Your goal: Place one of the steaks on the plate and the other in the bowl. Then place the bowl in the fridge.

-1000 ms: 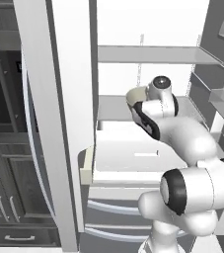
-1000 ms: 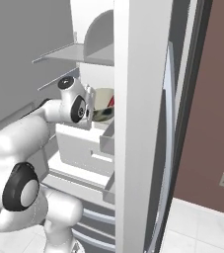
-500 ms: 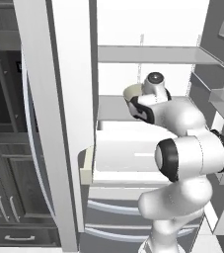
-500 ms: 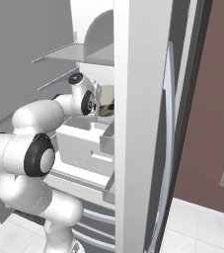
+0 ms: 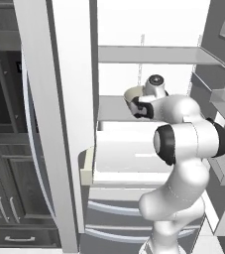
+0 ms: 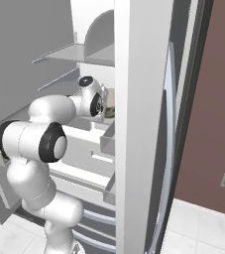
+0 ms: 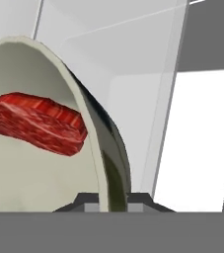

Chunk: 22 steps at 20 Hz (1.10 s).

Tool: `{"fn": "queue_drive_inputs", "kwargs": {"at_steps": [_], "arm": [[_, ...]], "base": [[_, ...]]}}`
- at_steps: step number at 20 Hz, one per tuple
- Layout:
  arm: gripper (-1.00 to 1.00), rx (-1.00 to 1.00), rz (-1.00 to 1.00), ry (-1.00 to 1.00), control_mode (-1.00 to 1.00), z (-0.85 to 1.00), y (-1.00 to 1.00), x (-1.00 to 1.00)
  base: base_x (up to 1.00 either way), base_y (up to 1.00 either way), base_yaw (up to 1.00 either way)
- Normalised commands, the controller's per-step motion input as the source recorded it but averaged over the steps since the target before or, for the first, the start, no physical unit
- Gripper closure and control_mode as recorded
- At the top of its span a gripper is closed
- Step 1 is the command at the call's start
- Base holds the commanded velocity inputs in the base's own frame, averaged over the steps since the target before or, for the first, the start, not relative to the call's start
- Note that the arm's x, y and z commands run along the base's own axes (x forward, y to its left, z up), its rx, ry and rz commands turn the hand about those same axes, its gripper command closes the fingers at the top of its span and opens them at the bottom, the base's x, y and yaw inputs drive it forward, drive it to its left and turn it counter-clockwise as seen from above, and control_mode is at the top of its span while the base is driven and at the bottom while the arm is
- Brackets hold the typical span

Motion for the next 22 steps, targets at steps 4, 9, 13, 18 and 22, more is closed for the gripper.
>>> {"fn": "queue_drive_inputs", "kwargs": {"at_steps": [4,9,13,18,22], "arm": [[1.0,0.04,0.0,0.0,-1.0,-0.33,-0.14,0.31],[1.0,0.02,0.0,0.0,-1.0,-0.36,-0.12,0.29],[1.0,0.04,0.0,0.0,-1.0,-0.39,-0.14,0.21],[1.0,0.03,0.0,-0.02,-1.0,-0.4,-0.05,0.13],[1.0,0.07,0.0,-0.04,-1.0,-0.29,-0.05,0.03]], "base": [[0.0,0.0,0.0],[0.0,0.0,0.0],[0.0,0.0,0.0],[0.0,0.0,0.0],[0.0,0.0,0.0]]}}
